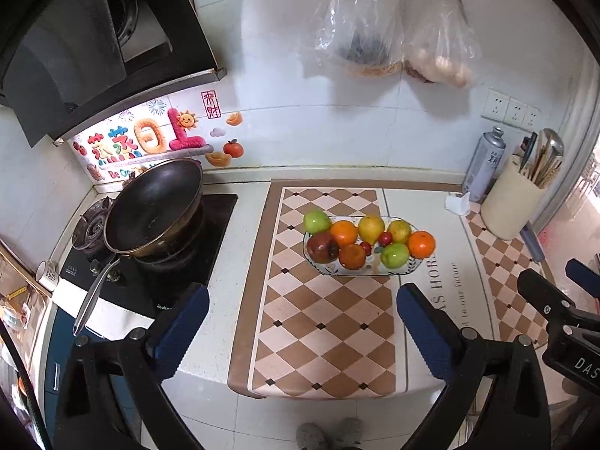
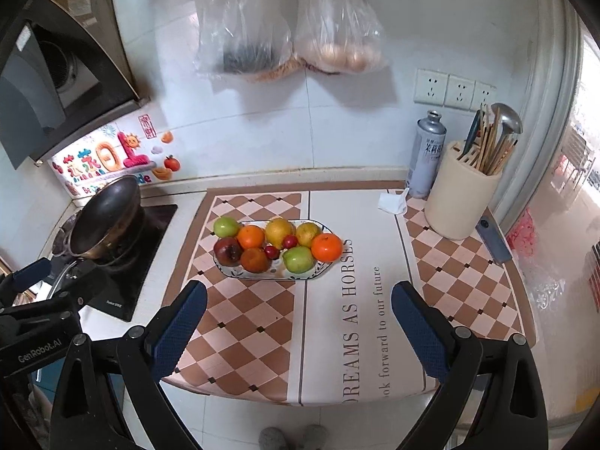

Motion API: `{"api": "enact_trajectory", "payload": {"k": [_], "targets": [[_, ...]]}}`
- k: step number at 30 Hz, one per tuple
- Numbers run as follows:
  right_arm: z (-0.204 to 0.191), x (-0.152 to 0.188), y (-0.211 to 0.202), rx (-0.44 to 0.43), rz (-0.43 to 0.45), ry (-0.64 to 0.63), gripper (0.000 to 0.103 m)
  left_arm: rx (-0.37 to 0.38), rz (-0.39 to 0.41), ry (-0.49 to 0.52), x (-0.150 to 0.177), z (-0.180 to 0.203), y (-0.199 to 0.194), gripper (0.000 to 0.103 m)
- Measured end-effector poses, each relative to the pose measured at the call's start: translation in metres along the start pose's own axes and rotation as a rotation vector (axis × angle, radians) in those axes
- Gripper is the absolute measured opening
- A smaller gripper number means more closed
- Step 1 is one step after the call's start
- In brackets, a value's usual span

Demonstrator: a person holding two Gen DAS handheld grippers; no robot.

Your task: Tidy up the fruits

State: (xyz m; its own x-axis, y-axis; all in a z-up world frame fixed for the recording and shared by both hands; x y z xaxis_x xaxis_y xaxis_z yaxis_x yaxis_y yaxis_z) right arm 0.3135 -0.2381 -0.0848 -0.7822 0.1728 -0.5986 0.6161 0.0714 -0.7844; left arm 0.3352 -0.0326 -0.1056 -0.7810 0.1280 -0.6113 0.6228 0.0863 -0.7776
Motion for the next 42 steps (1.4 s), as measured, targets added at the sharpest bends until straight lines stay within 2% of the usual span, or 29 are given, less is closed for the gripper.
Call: {"api": "enact_trajectory", "payload": {"k": [6, 18, 42], "targets": [[0.003, -0.001, 0.023, 0.014, -0.031, 0.007, 0.101, 0.000, -0.033, -0.003, -0.002, 0.000, 0.020, 0.103], [-0.001, -0.001, 0.025, 0.007, -0.039, -0.005, 0.101, 0.011, -0.045, -0.018, -0.003, 0.000, 0.029, 0.103], [0.000, 0.006, 0.010, -0.008, -0.031, -0.007, 0.101, 0.039, -0.035, -0.027, 0.005, 0.009, 0.015, 0.103]]}}
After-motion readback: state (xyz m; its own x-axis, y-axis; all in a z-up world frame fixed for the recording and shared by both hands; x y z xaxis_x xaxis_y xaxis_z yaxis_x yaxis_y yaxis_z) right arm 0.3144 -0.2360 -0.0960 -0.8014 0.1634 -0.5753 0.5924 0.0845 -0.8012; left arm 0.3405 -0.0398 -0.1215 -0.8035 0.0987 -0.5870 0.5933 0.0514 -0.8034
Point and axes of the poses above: each gripper's, at about its wrist camera, not at the fingertips, and y roughly the way its jaws point, z to its right, x to its underside, the point moved 5 cm from there along y, roughly the way its jaws point, and after that the axes turned 7 degrees about y, right-handed, at the moved point
